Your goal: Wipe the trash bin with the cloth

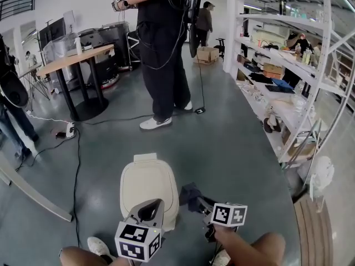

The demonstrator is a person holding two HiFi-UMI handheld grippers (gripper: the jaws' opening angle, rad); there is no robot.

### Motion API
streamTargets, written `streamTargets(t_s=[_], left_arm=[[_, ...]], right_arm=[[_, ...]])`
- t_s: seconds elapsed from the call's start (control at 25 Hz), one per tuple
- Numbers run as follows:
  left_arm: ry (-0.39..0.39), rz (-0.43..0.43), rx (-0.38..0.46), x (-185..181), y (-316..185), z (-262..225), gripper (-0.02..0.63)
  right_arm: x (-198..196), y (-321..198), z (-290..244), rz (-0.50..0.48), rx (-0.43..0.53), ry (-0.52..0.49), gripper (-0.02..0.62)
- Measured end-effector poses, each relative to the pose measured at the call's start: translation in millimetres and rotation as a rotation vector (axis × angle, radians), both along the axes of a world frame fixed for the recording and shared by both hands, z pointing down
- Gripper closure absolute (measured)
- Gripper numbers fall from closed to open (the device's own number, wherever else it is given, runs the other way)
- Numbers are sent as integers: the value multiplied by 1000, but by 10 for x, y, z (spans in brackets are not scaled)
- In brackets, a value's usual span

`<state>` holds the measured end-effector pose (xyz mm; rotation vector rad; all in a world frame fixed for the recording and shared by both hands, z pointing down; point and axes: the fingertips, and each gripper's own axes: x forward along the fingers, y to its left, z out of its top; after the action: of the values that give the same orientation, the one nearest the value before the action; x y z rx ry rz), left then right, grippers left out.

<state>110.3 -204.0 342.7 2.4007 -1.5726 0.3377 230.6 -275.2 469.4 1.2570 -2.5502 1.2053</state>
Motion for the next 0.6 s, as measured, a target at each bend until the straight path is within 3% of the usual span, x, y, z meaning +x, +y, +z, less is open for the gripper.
streamTargets(t_s=[0.2, 0.32, 0.4, 0.6], left_arm=[[-50, -28, 39, 64, -103, -94, 606], [12, -60, 8, 1, -213, -122, 606], [7, -76, -9, -41, -206, -62, 606], [53, -51, -53, 105, -249, -124, 606]], right_arm=[[-4, -130, -7, -28, -17, -69, 543], [-135, -101, 35, -49, -40, -109, 543], [-196, -56, 70, -71, -46, -123, 543], [-305, 45, 243, -120, -92, -161, 543]])
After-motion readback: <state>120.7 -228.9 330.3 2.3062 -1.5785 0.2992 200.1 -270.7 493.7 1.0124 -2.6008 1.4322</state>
